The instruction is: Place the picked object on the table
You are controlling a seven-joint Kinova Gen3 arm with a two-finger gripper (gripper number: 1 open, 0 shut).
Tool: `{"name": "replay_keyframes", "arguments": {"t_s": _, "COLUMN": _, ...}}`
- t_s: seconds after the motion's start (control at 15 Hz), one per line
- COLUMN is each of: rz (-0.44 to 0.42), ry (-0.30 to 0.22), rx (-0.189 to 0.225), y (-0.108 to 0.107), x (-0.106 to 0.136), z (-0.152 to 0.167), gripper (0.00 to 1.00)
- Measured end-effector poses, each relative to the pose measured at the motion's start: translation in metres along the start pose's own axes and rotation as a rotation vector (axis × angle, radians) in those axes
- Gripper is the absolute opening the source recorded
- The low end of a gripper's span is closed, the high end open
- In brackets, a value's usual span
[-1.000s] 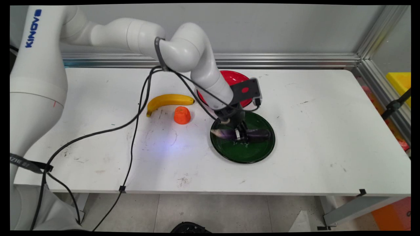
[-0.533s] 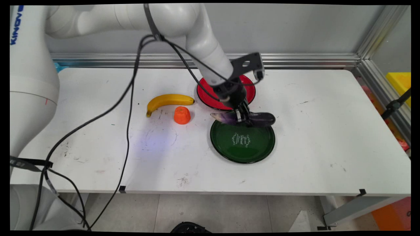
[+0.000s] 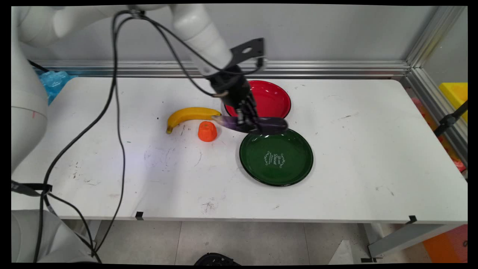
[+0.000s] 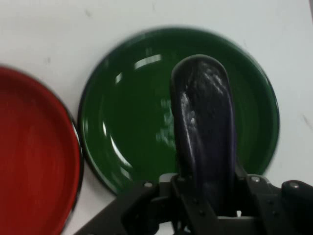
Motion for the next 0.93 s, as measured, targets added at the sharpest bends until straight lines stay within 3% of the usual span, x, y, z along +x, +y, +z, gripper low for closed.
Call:
{"name": "replay_keyframes", "arguments": {"t_s": 0.47, "rz": 0.039, "ry": -0.049, "rx": -0.012, "y": 0.012, "x": -0.074, "z": -0.026, "gripper": 0.00}}
{"name": "replay_keyframes", "arguments": {"t_s": 0.93, "rz": 0.067, "ry": -0.072, "rx": -0.001, "y": 0.011, "x": -0.134, "z": -0.007, "gripper": 0.00}}
